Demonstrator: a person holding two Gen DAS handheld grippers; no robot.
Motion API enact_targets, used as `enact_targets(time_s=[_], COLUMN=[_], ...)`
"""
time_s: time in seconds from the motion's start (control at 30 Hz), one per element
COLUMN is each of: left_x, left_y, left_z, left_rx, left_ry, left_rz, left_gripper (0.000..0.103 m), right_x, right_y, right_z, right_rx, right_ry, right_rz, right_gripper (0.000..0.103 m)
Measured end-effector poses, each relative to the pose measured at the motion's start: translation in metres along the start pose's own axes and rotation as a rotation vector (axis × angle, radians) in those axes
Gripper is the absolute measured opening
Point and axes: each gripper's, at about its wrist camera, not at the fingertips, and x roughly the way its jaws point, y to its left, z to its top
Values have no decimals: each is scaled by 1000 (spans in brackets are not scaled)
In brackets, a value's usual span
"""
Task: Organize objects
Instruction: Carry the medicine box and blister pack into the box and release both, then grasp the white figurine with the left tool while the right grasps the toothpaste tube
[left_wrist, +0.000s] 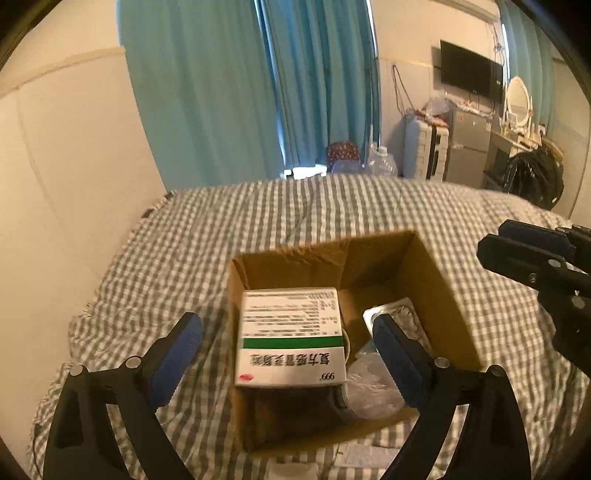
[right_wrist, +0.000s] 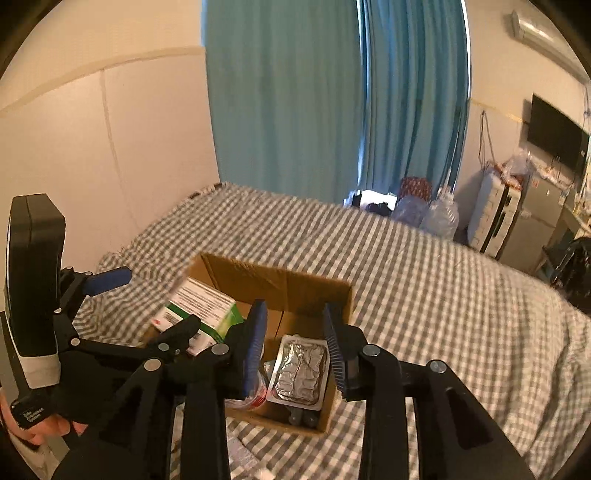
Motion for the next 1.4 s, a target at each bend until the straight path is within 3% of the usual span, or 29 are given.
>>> enact_targets(time_s=[0.13,0.4,0.7,0.87,1.03,1.4], left_x=[-49,-143,-192,-196,-180,-80], left_y=[6,17,28,36,40,48], left_z=[8,11,-21,-47,-73,-132], left_rx=[-20,-36,-71,-99,-95,-130], left_ry=[-66,-182,-212,-199,-192,-52], left_rz=[0,43,31,25,54,112], left_gripper=[101,103,103,103,103,103], right_x=[-54,-139,-185,-186,-159,-61], right_y=[13,36,53,47,46,54], right_z=[11,17,-11,-35,-59,-109], right_rx=[-27,-45,-67,-38,-37,-50], right_ry=[-68,-132,-165,-157,-109,-57], right_rz=[-17,-24,-62,-64,-64,-33], right_gripper=[53,64,92,93,93,93])
